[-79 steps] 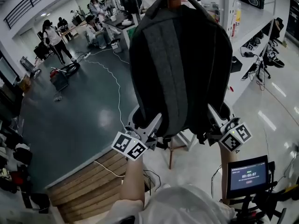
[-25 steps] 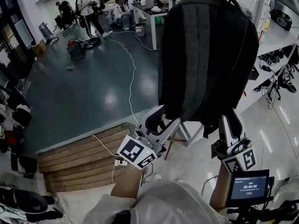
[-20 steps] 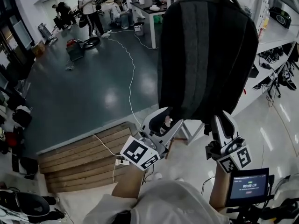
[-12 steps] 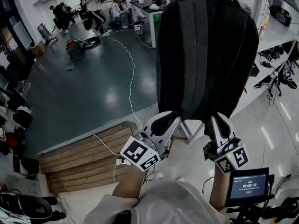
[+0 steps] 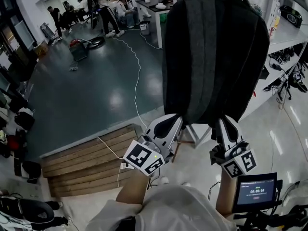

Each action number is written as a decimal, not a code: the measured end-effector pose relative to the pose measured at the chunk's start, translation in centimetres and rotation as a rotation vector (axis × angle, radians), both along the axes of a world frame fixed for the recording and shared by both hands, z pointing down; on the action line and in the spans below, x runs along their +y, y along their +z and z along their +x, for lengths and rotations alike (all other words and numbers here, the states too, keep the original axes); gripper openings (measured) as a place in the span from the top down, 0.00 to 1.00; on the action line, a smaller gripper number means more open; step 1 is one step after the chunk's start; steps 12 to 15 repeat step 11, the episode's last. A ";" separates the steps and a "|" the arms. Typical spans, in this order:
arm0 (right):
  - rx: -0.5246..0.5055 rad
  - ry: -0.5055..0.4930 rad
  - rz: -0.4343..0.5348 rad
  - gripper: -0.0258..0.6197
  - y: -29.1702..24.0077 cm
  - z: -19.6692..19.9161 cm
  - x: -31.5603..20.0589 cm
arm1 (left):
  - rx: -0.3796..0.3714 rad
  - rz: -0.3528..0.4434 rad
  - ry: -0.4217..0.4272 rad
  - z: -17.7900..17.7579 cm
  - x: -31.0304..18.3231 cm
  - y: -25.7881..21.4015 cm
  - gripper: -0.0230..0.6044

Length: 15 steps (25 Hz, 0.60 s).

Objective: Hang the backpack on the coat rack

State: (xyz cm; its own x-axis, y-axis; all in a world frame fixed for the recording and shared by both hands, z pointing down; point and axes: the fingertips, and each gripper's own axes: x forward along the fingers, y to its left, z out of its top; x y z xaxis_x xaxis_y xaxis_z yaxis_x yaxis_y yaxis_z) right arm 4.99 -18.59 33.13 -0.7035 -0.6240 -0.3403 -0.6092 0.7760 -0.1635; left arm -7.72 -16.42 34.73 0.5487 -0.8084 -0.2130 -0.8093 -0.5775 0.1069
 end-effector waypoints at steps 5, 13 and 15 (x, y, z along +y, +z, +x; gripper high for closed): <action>-0.006 -0.007 -0.001 0.89 0.0 -0.1 0.0 | 0.007 -0.004 -0.011 -0.5 0.0 0.0 0.95; -0.009 -0.008 0.000 0.89 0.0 -0.1 0.0 | -0.008 0.002 -0.004 -0.1 0.0 0.2 0.95; -0.009 -0.008 0.000 0.89 0.0 -0.1 0.0 | -0.008 0.002 -0.004 -0.1 0.0 0.2 0.95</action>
